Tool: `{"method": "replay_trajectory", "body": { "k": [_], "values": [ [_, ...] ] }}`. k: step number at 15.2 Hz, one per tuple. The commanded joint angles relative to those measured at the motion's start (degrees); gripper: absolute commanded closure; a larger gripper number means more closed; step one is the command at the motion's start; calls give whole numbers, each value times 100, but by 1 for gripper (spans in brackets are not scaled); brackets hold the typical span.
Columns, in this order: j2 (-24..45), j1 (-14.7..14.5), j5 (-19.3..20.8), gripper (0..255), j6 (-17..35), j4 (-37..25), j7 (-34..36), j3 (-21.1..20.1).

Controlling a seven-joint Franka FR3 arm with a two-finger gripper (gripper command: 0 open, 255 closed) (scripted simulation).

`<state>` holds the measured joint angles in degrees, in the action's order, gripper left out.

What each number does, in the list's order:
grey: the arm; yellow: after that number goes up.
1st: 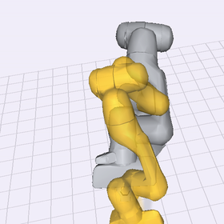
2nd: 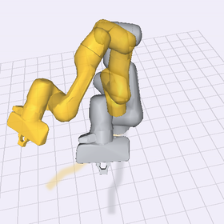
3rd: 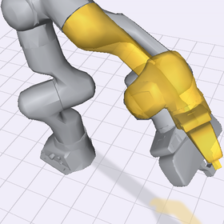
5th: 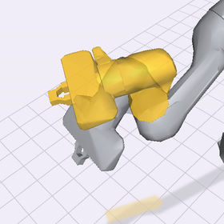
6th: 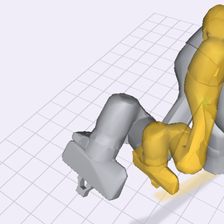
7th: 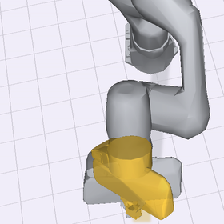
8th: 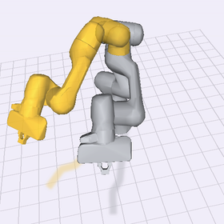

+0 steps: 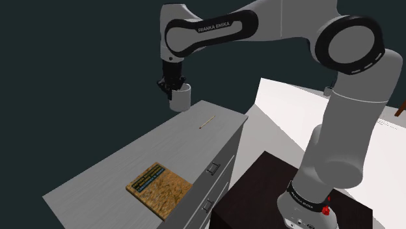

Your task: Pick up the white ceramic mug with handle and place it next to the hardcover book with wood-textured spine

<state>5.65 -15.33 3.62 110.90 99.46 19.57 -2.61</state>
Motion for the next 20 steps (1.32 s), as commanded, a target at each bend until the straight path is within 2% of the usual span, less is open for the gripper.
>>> {"method": "replay_trajectory", "body": {
  "k": [1, 11, 20],
  "values": [
    [23, -153, 46, 255, -1, -9, 292, -119],
    [244, -894, 265, 255, -190, -314, 1636, -680],
    [927, -1647, 565, 255, -571, -1241, 2807, -1104]
  ]
}}
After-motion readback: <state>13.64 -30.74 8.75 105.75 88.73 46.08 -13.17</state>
